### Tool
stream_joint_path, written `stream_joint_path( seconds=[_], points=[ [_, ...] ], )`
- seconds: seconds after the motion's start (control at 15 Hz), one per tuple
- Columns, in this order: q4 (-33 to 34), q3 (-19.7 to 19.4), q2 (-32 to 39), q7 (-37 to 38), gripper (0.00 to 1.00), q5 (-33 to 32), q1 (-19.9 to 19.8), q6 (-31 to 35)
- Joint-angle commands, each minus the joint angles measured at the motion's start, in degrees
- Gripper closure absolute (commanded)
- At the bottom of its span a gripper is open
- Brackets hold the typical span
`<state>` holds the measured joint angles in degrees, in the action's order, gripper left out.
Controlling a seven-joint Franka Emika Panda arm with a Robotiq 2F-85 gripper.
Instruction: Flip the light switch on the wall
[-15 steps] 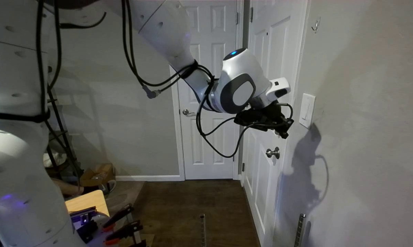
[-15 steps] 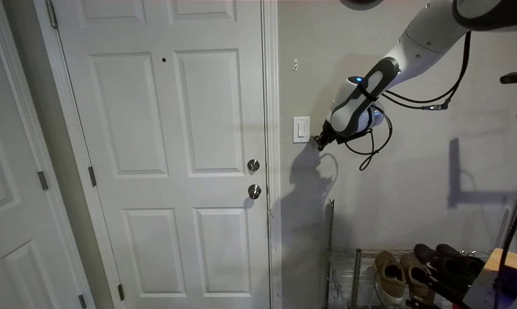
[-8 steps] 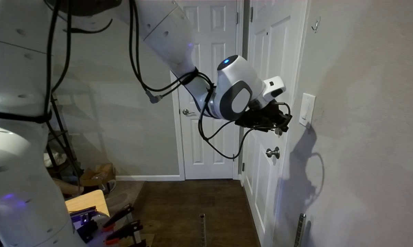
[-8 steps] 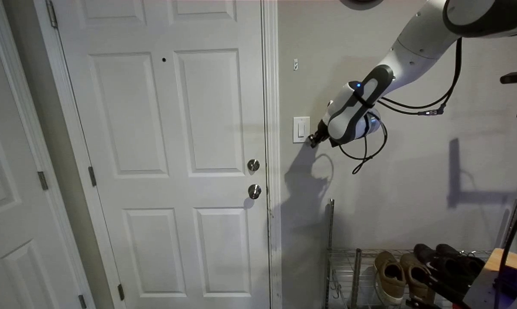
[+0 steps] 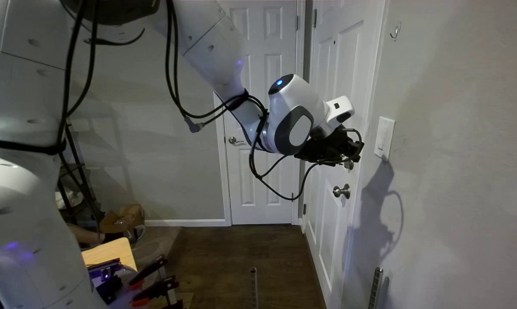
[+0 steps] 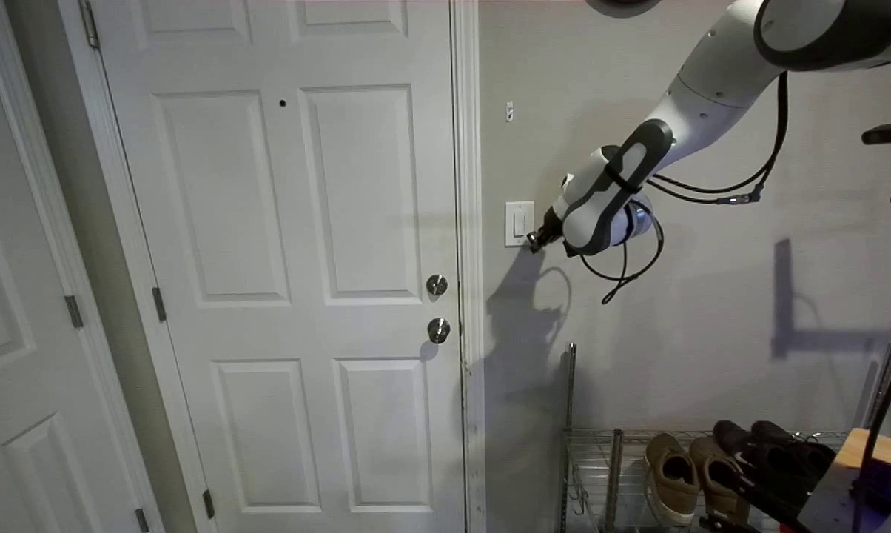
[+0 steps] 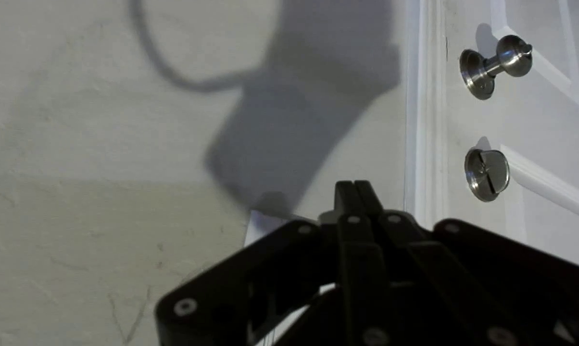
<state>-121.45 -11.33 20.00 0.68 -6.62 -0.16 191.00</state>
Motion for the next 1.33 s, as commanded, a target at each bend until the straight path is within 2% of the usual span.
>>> stream_joint_path(
  seconds=[0.0,0.27,0.6,1.27],
  points=[
    [0.82,-3.37,1.38,0.09,0.96,1.38,3.53,3.98],
    [2.44,-7.45,3.00,-0.23,0.97,3.55,7.97,6.34],
    [5.23,-11.42,5.69,0.04,0.97,6.79,12.39,6.13],
    [11.17,-21.79,13.04,0.51,0.96,14.88,22.00,6.73]
  ],
)
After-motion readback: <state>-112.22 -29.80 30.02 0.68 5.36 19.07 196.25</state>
